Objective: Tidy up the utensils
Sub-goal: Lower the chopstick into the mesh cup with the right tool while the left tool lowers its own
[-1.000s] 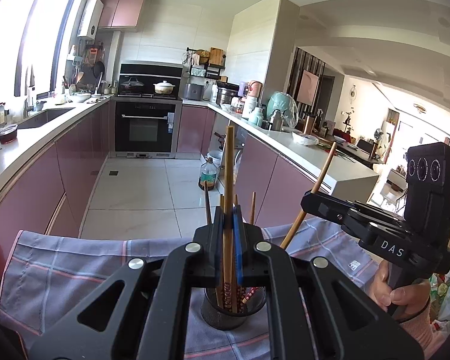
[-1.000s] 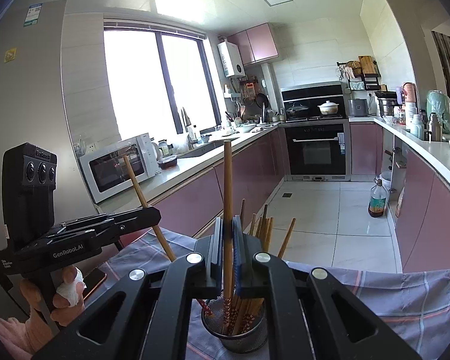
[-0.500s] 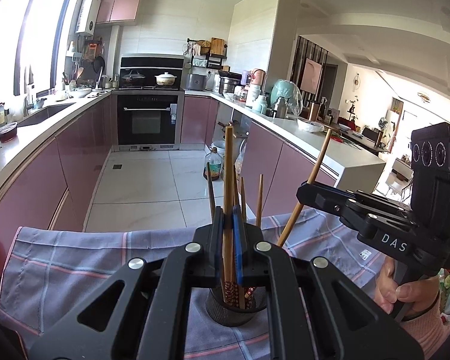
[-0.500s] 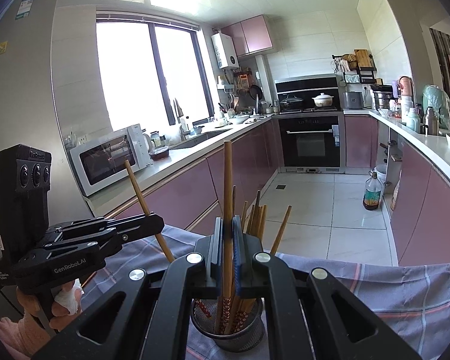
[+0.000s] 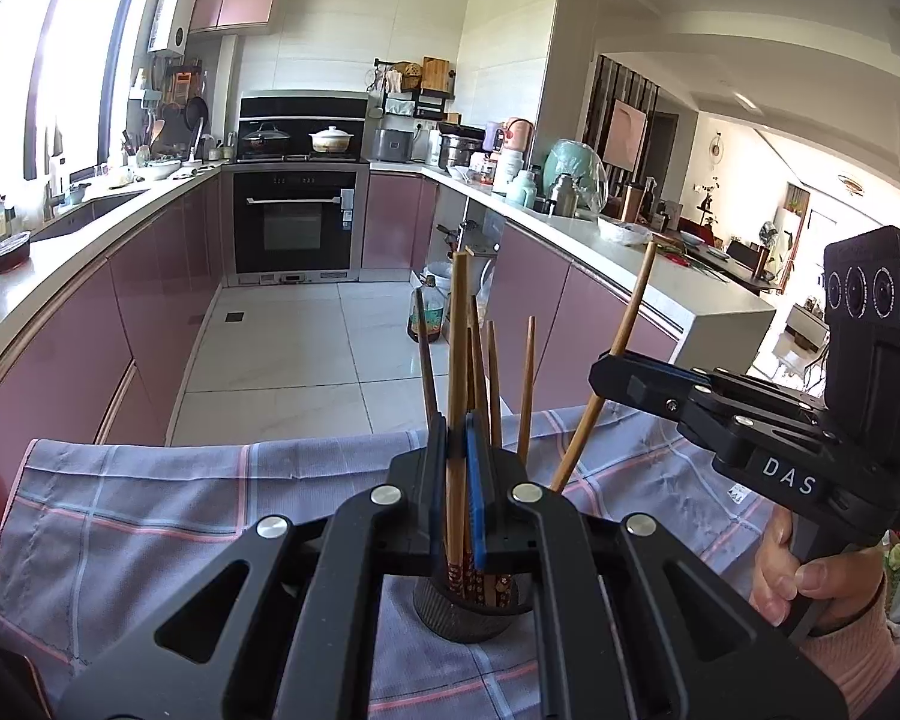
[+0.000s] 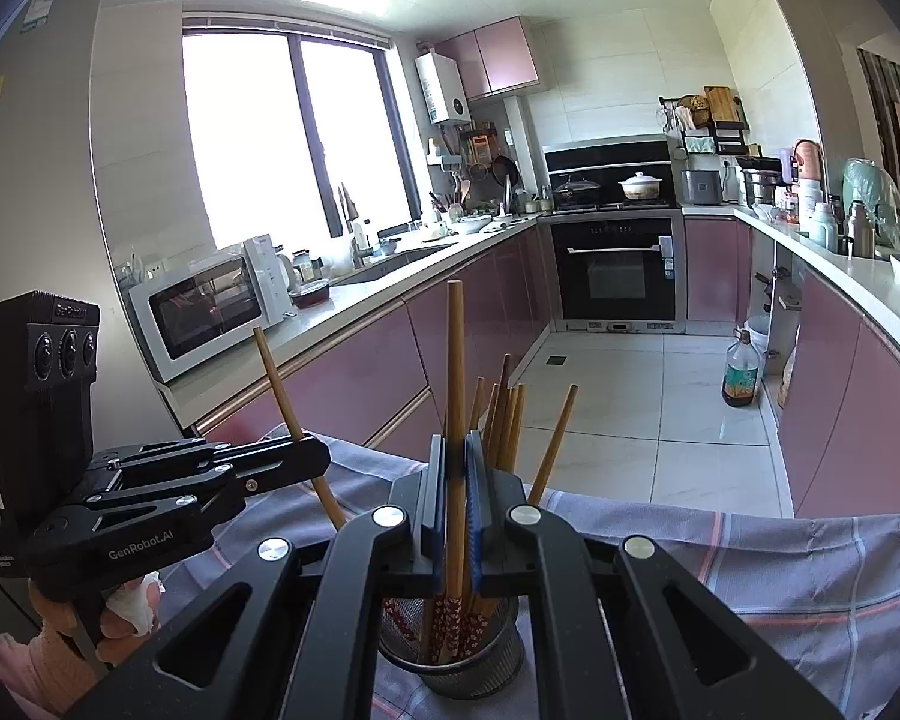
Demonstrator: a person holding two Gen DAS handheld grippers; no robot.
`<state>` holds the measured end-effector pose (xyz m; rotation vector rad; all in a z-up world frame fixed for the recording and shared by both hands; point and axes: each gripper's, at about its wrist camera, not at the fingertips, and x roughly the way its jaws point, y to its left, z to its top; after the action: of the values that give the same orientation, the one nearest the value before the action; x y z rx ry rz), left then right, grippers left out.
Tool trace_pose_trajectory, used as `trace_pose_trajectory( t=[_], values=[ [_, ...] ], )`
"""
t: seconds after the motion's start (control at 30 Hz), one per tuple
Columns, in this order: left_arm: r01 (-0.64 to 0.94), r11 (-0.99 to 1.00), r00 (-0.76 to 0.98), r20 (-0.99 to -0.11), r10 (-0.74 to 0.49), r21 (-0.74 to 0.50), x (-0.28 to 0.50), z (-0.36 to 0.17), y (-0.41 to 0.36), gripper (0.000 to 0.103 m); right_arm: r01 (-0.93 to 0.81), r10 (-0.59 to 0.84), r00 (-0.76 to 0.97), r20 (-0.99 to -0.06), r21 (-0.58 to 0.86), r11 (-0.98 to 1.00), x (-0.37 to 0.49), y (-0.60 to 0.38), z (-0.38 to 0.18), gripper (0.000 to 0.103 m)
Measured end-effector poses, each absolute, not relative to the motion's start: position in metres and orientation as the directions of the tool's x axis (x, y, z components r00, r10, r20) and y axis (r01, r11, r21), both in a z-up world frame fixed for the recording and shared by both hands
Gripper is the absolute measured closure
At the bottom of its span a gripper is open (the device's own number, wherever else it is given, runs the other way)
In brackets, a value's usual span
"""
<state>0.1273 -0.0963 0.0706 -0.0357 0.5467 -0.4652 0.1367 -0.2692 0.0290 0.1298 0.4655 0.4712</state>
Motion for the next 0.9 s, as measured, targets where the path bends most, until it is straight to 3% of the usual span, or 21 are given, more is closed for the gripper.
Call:
trace_pose_trajectory(
  t=[0.9],
  values=[
    [0.419,0.896,0.689,-0.590,-0.420,-0.147,0.174,0.030,-0.103,0.096,-0.382,0.470,0.731,-0.494,0.274,0.883,0.162,-0.266,0.003,0.098]
  ],
)
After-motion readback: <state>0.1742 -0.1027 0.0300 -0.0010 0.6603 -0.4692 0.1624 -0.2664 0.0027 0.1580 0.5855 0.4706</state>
